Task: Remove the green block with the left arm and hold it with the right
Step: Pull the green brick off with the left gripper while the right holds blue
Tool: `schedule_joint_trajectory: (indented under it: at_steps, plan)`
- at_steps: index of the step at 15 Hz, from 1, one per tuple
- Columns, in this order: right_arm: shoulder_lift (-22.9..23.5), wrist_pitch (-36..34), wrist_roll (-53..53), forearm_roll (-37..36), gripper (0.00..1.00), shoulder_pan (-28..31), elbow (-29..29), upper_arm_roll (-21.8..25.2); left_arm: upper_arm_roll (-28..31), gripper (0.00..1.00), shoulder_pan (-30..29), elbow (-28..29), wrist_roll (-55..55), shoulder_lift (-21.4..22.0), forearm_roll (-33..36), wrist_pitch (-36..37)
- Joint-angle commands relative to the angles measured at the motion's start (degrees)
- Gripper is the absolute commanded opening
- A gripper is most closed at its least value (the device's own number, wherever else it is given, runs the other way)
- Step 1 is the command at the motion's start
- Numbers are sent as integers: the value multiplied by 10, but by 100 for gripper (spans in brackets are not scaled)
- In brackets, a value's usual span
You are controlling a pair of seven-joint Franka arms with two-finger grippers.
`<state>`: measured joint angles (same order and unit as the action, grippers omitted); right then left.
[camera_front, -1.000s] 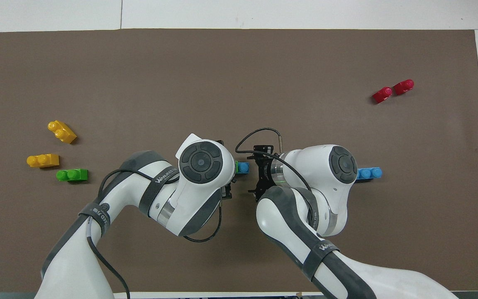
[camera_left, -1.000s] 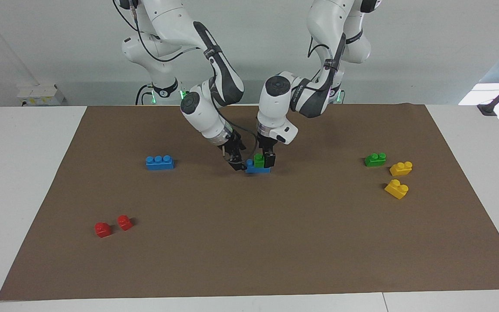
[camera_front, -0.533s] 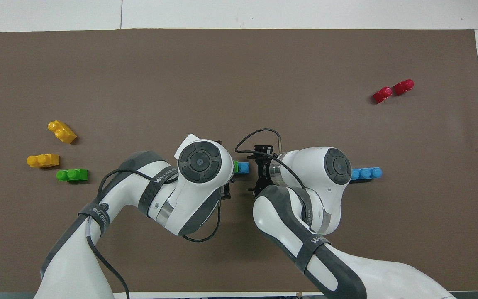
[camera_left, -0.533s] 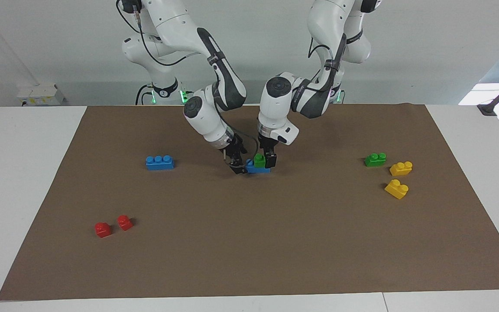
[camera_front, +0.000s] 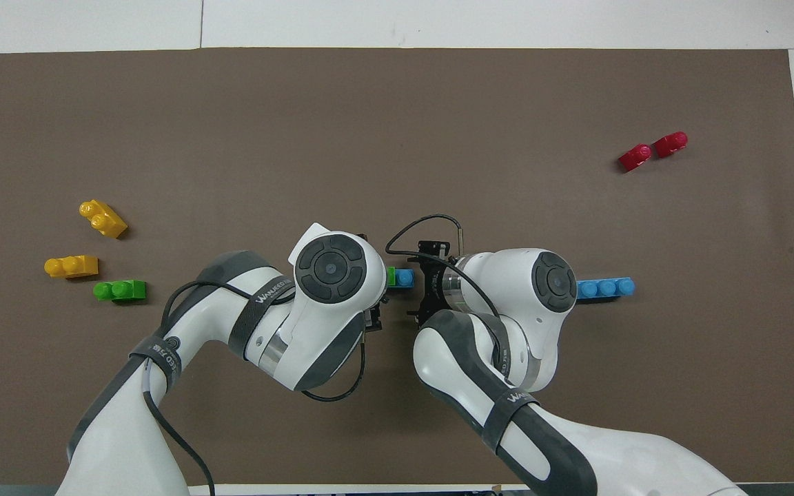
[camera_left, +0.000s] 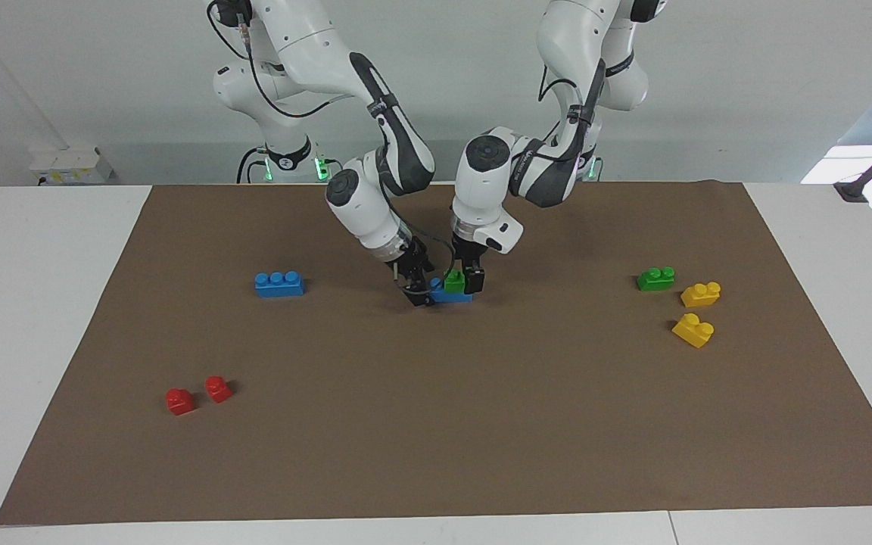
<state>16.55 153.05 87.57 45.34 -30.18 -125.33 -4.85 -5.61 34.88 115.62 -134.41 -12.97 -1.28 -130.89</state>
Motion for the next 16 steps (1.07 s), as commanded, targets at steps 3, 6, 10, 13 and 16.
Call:
schedule_joint_trajectory:
  at_steps: [3, 6, 10, 13, 16]
  plan:
    - [19, 26, -27, 25, 99, -6, 14, -1, 4, 100, 1, 10, -11, 5, 3, -9]
    - [20, 27, -34, 25, 61, -9, 15, 0, 4, 100, 1, 10, -11, 5, 3, -9]
    - [25, 32, -37, 25, 0, -20, 33, 0, 4, 100, 0, 10, -16, 5, 3, -9]
    - [27, 42, -37, 26, 0, -19, 32, 0, 4, 100, 0, 10, -19, 4, 3, -12]
    - [27, 42, -37, 26, 0, -18, 31, 0, 4, 100, 1, 10, -19, 4, 3, -12]
